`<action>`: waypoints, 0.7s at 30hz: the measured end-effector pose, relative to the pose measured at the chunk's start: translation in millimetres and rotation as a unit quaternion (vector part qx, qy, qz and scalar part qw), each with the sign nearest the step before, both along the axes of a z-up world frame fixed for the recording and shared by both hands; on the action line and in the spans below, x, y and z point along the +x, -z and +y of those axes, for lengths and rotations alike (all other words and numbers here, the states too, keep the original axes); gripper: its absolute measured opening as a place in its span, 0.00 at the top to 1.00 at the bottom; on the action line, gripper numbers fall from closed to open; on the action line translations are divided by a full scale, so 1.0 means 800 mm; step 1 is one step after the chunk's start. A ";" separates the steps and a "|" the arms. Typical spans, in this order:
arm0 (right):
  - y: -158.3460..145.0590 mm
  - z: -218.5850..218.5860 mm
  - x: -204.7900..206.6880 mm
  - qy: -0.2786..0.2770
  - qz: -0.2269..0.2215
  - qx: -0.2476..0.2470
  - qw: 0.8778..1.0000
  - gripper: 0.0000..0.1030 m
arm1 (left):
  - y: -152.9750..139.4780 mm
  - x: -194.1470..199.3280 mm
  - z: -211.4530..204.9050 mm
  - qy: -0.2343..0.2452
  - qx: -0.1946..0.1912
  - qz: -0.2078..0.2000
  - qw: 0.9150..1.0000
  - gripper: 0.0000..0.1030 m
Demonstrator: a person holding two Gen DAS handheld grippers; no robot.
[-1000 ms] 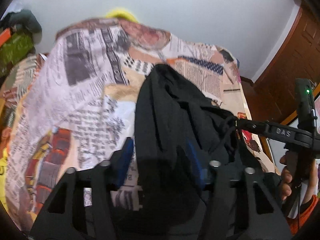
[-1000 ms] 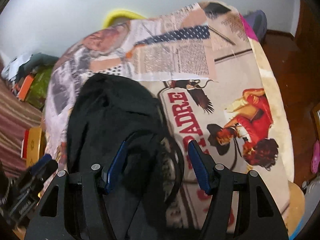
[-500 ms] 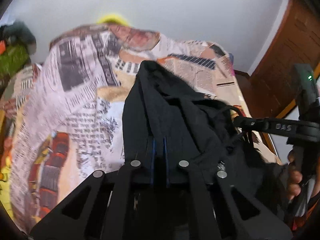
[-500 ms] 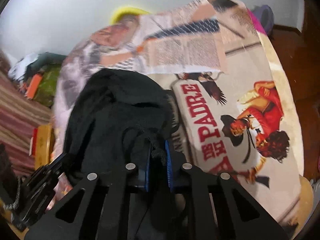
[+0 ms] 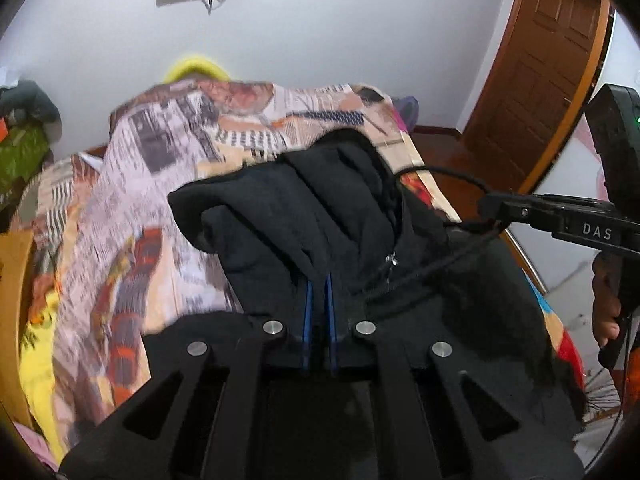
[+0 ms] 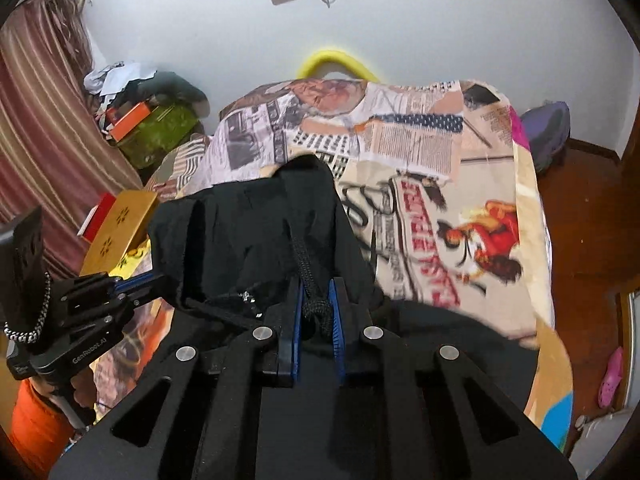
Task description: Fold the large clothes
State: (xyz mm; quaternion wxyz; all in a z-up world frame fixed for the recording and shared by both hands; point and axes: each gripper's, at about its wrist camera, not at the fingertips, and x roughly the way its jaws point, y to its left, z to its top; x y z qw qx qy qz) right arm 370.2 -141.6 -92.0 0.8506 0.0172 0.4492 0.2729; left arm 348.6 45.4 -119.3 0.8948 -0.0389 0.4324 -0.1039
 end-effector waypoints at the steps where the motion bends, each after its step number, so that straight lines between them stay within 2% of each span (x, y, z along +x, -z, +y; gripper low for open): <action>1: 0.005 0.000 -0.008 -0.004 0.002 -0.003 1.000 0.89 | 0.007 -0.011 0.000 0.003 -0.007 0.009 1.000 0.95; 4: 0.026 0.002 -0.033 -0.013 0.007 -0.026 1.000 0.88 | 0.027 -0.036 -0.002 0.005 -0.005 0.024 1.000 0.95; 8: 0.060 0.004 -0.053 -0.026 0.025 -0.065 0.997 0.76 | 0.060 -0.053 0.001 -0.008 -0.017 0.049 0.999 0.95; 13: 0.094 0.004 -0.062 -0.056 0.087 -0.097 0.990 0.74 | 0.098 -0.060 0.003 -0.019 -0.016 0.070 0.997 0.95; 15: 0.090 0.006 -0.067 -0.068 0.078 -0.113 0.988 0.74 | 0.108 -0.061 0.000 -0.014 -0.009 0.076 0.997 0.95; 18: 0.066 0.014 -0.068 -0.082 0.036 -0.130 0.987 0.73 | 0.108 -0.065 -0.004 -0.004 0.006 0.077 0.997 0.93; 21: 0.046 0.022 -0.060 -0.080 0.008 -0.117 0.990 0.55 | 0.096 -0.069 -0.002 0.003 0.026 0.063 0.998 0.80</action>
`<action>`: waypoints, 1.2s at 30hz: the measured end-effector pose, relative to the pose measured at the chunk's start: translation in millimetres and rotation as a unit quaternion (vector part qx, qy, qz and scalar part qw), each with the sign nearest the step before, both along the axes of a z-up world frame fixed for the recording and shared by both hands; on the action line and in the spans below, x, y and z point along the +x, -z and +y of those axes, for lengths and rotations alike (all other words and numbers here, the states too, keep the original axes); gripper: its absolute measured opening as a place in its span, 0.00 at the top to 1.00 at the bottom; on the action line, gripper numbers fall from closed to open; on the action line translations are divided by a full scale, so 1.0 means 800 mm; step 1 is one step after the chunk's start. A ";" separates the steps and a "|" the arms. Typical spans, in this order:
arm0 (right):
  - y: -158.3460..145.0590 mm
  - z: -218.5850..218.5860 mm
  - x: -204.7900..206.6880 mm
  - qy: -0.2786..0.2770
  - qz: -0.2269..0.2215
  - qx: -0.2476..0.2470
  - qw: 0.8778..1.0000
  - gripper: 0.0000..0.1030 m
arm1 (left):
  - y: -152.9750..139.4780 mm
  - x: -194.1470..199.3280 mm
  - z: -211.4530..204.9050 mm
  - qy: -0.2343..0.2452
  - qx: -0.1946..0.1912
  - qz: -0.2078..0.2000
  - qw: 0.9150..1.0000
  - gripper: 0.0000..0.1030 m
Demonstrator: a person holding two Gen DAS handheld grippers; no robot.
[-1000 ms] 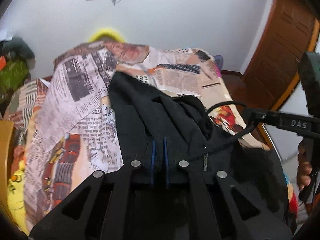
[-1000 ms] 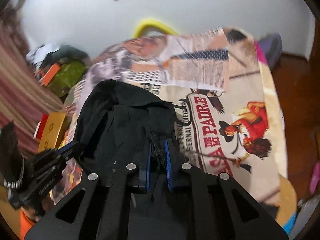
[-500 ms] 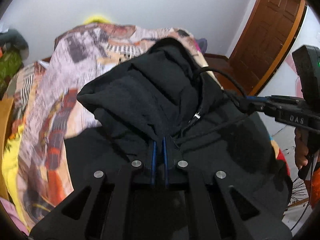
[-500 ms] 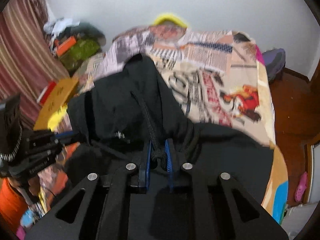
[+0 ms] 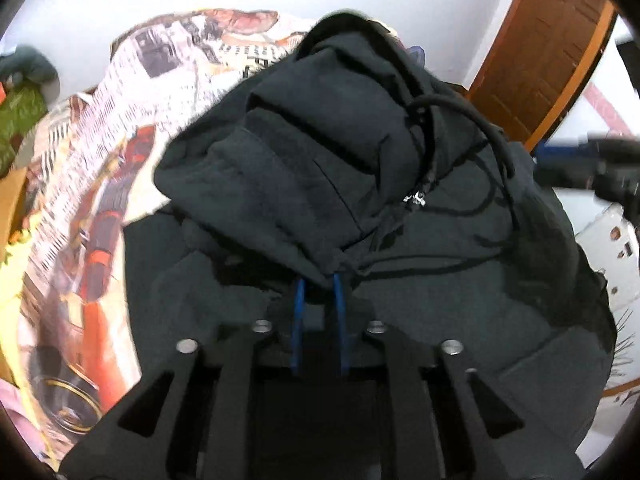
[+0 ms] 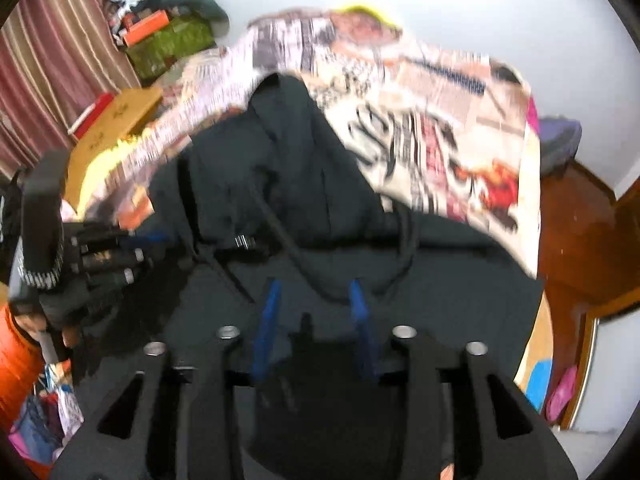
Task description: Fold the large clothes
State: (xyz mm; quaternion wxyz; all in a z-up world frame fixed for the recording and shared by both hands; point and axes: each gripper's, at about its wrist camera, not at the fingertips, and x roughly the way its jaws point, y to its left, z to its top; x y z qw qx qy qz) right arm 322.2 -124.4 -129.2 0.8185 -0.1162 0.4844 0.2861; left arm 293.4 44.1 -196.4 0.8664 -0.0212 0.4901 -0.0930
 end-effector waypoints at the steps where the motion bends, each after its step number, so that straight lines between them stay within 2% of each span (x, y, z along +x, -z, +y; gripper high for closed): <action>1: -0.006 0.004 0.004 0.001 -0.009 0.009 1.000 0.47 | -0.009 -0.001 0.004 -0.001 0.004 -0.012 1.000 0.74; 2: -0.013 0.009 0.011 0.001 -0.019 0.018 1.000 0.46 | -0.014 0.000 0.007 -0.003 0.005 -0.019 1.000 0.67; 4: -0.020 0.022 0.023 0.001 -0.034 0.028 0.999 0.46 | -0.030 0.005 0.022 -0.017 -0.007 -0.035 0.999 0.58; 10: -0.025 0.059 0.077 0.017 -0.032 0.051 0.998 0.46 | -0.052 0.047 0.076 -0.077 -0.047 -0.051 0.995 0.57; 15: -0.010 0.087 0.128 0.034 0.001 0.069 0.997 0.46 | -0.027 0.079 0.112 -0.122 -0.096 -0.026 0.988 0.57; 19: 0.014 0.100 0.154 0.047 0.028 0.066 0.996 0.46 | 0.008 0.100 0.139 -0.160 -0.157 0.014 0.974 0.57; 21: 0.030 0.104 0.164 0.049 0.049 0.076 0.995 0.46 | 0.020 0.105 0.141 -0.167 -0.171 0.026 0.971 0.57; 22: 0.033 0.105 0.167 0.049 0.057 0.082 0.994 0.48 | 0.028 0.109 0.141 -0.168 -0.176 0.033 0.969 0.57; 23: 0.038 0.102 0.169 0.051 0.064 0.095 0.992 0.62 | 0.034 0.113 0.142 -0.168 -0.179 0.037 0.969 0.57; 25: 0.041 0.099 0.166 0.042 0.079 0.119 0.989 0.78 | 0.046 0.120 0.142 -0.171 -0.194 0.050 0.965 0.56; 29: 0.030 0.090 0.141 0.029 0.052 0.113 0.992 0.84 | 0.063 0.130 0.144 -0.179 -0.229 0.073 0.954 0.59; 31: 0.024 0.084 0.128 0.021 0.036 0.104 0.994 0.84 | 0.065 0.130 0.137 -0.169 -0.254 0.079 0.949 0.74; 33: 0.012 0.069 0.105 0.014 0.016 0.096 0.995 0.85 | 0.053 0.124 0.125 -0.158 -0.244 0.064 0.955 0.81; 34: 0.009 0.064 0.099 0.014 0.013 0.096 0.995 0.85 | 0.042 0.120 0.114 -0.146 -0.228 0.052 0.961 0.86; 36: -0.004 0.043 0.074 0.014 0.006 0.101 0.995 0.85 | 0.014 0.108 0.087 -0.121 -0.185 0.021 0.975 0.88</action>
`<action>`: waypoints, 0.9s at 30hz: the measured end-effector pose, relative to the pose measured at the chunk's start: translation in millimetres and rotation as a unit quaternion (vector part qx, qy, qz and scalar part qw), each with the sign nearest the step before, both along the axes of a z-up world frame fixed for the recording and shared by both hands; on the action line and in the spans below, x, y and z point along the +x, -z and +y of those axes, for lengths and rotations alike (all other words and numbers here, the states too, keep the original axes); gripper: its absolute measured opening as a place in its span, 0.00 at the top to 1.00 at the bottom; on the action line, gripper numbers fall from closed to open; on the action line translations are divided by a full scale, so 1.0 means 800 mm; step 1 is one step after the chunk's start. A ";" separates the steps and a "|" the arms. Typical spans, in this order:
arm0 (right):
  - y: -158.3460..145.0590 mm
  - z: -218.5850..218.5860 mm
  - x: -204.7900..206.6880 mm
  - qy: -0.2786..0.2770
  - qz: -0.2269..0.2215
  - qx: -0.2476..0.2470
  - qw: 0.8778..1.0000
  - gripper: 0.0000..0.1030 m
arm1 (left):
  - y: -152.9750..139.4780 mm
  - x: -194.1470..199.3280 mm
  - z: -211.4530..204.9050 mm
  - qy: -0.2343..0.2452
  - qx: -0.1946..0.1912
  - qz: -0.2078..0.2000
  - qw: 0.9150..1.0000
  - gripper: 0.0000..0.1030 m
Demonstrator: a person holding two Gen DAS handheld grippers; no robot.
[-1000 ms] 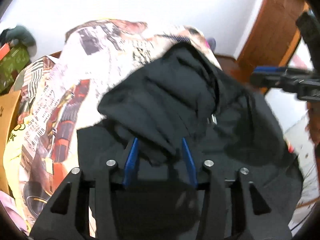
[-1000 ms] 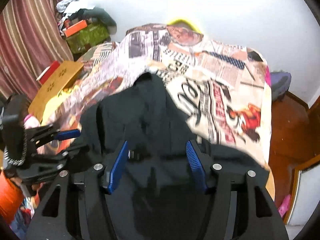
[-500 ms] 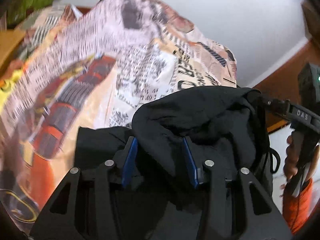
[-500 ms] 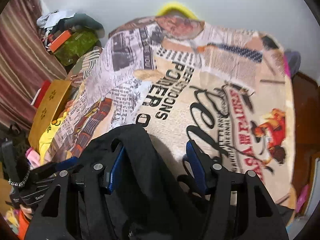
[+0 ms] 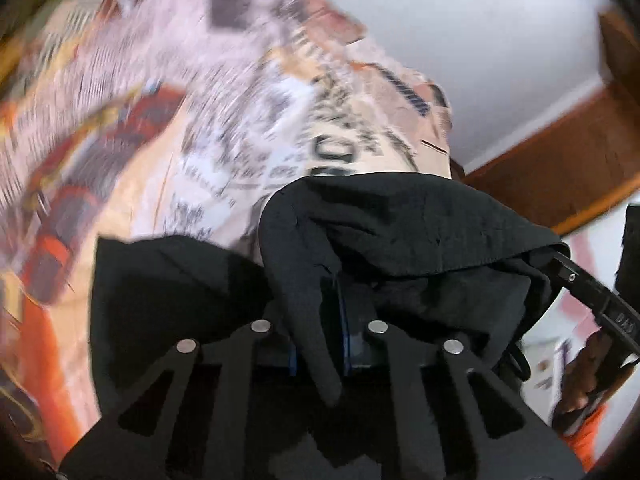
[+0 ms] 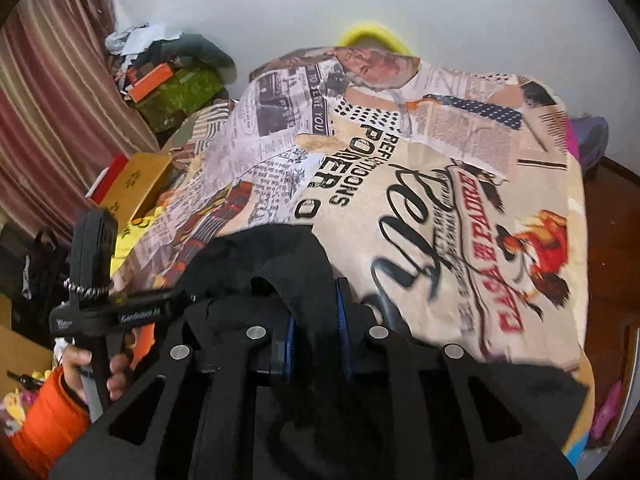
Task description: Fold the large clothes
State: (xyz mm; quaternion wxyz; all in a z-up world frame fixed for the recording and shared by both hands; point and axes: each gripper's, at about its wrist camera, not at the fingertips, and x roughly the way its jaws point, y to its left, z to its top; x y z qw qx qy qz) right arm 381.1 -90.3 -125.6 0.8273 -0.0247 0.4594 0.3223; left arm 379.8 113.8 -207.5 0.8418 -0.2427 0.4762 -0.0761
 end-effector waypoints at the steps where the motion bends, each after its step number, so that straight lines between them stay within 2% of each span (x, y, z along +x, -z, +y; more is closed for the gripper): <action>1: -0.004 -0.005 -0.006 0.001 -0.003 0.001 1.000 0.85 | -0.014 -0.006 -0.009 0.009 0.018 -0.013 1.000 0.88; 4: -0.019 -0.034 -0.042 0.011 -0.019 0.003 1.000 0.85 | -0.069 -0.038 -0.048 0.048 0.079 -0.070 0.993 0.89; 6: -0.023 -0.053 -0.063 0.017 -0.015 0.013 1.000 0.85 | -0.096 -0.062 -0.067 0.073 0.105 -0.099 0.987 0.89; 10: -0.009 -0.073 -0.095 0.029 -0.003 0.014 0.999 0.85 | -0.125 -0.108 -0.094 0.116 0.134 -0.124 0.976 0.90; 15: 0.030 -0.085 -0.138 0.040 0.021 -0.007 0.999 0.82 | -0.121 -0.148 -0.113 0.145 0.145 -0.120 0.971 0.90; 20: 0.049 -0.095 -0.168 0.049 0.037 -0.054 0.997 0.80 | -0.106 -0.188 -0.131 0.165 0.152 -0.111 0.968 0.90; 24: 0.034 -0.111 -0.181 0.043 0.067 -0.028 0.996 0.80 | -0.094 -0.215 -0.145 0.179 0.151 -0.110 0.966 0.90; 27: 0.005 -0.119 -0.184 0.053 0.048 -0.009 0.997 0.75 | -0.086 -0.235 -0.158 0.191 0.175 -0.115 0.959 0.90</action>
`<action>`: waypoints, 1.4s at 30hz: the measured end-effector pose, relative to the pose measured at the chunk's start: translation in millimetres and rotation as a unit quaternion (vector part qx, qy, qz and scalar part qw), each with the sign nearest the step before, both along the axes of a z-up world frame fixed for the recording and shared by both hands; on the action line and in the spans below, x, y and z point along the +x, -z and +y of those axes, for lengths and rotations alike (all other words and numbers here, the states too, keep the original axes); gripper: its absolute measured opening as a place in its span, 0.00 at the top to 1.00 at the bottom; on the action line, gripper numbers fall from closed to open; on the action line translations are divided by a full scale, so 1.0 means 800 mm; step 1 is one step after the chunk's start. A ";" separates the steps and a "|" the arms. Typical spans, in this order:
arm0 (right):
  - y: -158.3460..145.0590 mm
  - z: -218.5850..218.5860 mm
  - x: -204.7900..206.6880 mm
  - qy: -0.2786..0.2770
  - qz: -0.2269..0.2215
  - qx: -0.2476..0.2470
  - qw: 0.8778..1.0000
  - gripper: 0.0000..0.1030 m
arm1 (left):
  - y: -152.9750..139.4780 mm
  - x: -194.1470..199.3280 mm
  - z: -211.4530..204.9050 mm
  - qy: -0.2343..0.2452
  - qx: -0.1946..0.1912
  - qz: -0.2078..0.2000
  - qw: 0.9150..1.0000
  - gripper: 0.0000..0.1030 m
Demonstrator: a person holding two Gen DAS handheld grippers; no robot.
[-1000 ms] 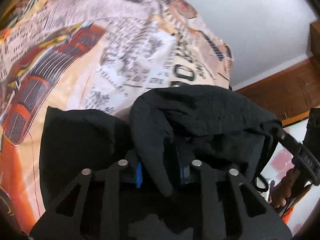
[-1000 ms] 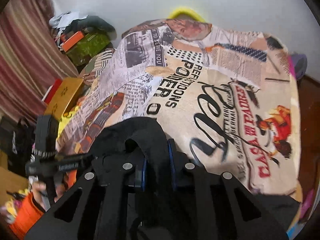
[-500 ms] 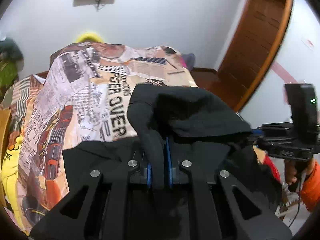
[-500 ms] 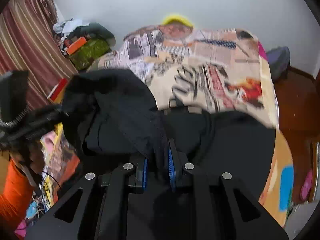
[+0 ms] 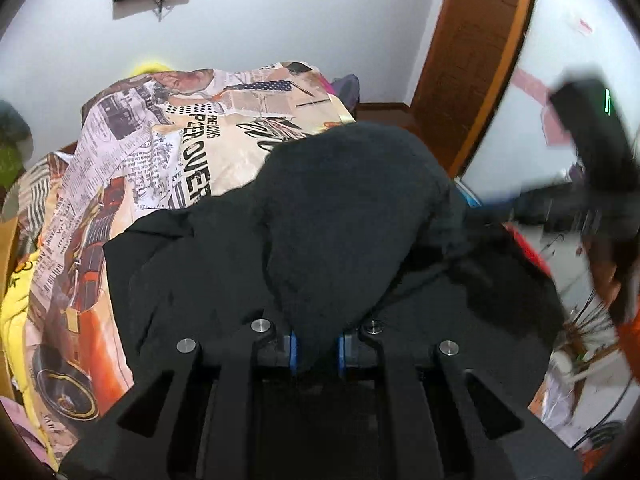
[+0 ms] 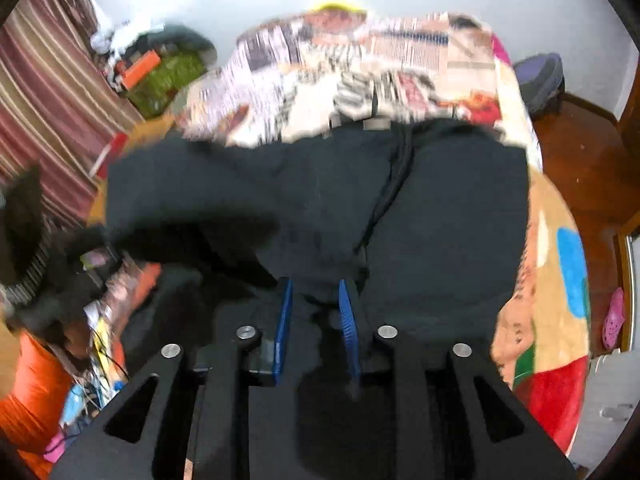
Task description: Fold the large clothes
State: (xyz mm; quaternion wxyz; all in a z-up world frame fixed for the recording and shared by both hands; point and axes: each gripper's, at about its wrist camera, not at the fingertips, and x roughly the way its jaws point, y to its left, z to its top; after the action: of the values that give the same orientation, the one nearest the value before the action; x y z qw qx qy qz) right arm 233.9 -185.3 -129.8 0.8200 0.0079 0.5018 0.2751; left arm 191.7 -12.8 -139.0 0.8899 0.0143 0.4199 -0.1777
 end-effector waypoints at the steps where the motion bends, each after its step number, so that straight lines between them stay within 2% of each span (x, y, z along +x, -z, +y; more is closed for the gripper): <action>1: -0.012 -0.001 0.001 0.004 -0.013 0.003 1.000 0.68 | 0.003 -0.006 -0.004 0.002 0.009 -0.001 1.000 0.90; 2: -0.025 0.001 0.003 0.010 -0.027 0.006 1.000 0.59 | 0.005 -0.010 -0.006 0.004 0.015 -0.002 1.000 0.90; 4: -0.045 0.007 0.007 0.018 -0.050 0.024 0.998 0.50 | 0.009 -0.018 -0.009 0.005 0.029 0.001 1.000 0.89; 7: -0.057 0.026 0.013 0.018 -0.063 0.034 0.997 0.49 | 0.008 -0.025 -0.005 0.004 0.030 0.021 0.999 0.66; 9: -0.061 0.046 0.017 0.010 -0.071 0.034 0.997 0.49 | -0.004 -0.034 0.000 0.006 0.020 0.021 1.000 0.60; 11: -0.057 0.064 0.015 0.003 -0.072 0.038 0.997 0.49 | -0.024 -0.044 0.006 -0.001 0.027 -0.002 1.000 0.49; 12: -0.052 0.070 0.016 0.003 -0.069 0.037 0.997 0.49 | -0.036 -0.047 0.011 -0.009 0.031 -0.017 0.999 0.47; 16: -0.023 0.087 0.021 0.000 -0.042 0.022 0.999 0.49 | -0.081 -0.050 0.035 -0.039 0.014 -0.057 0.998 0.45; 17: -0.016 0.088 0.019 -0.003 -0.036 0.019 0.999 0.49 | -0.090 -0.050 0.042 -0.048 0.010 -0.067 0.997 0.42; 19: -0.005 0.085 0.012 -0.013 -0.021 0.026 0.999 0.47 | -0.101 -0.043 0.054 -0.068 0.012 -0.084 0.994 0.38; 21: 0.007 0.079 0.006 -0.021 -0.001 0.038 0.999 0.42 | -0.102 -0.034 0.059 -0.081 0.014 -0.084 0.993 0.37; 25: 0.017 0.069 -0.011 -0.025 0.004 0.037 0.999 0.36 | -0.074 -0.003 0.063 -0.091 0.002 -0.042 0.995 0.37; 29: 0.029 0.061 -0.028 -0.025 0.006 0.030 0.999 0.34 | -0.011 0.010 0.039 -0.079 0.012 0.016 0.997 0.37; 32: 0.037 0.061 -0.040 -0.026 -0.007 0.003 1.000 0.34 | 0.036 0.009 0.020 -0.069 0.035 0.046 0.996 0.37; 34: 0.045 0.067 -0.051 -0.035 -0.025 -0.026 0.999 0.34 | 0.063 0.002 0.013 -0.066 0.031 0.065 0.995 0.36; 36: 0.051 0.071 -0.060 -0.041 -0.044 -0.049 0.997 0.34 | 0.080 -0.004 0.013 -0.075 0.013 0.077 0.994 0.32; 39: 0.053 0.076 -0.071 -0.049 -0.074 -0.077 0.993 0.34 | 0.094 -0.003 0.022 -0.088 -0.023 0.101 0.991 0.32; 42: 0.043 0.068 -0.067 -0.043 -0.061 -0.066 0.995 0.34 | 0.084 -0.003 0.030 -0.096 -0.024 0.103 0.990 0.32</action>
State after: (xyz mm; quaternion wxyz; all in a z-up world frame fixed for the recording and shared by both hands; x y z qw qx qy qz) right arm 180.6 -130.8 -164.2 0.8351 -0.0843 0.4679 0.2766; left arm 189.6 11.3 -206.3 0.8548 -0.0660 0.5047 -0.1018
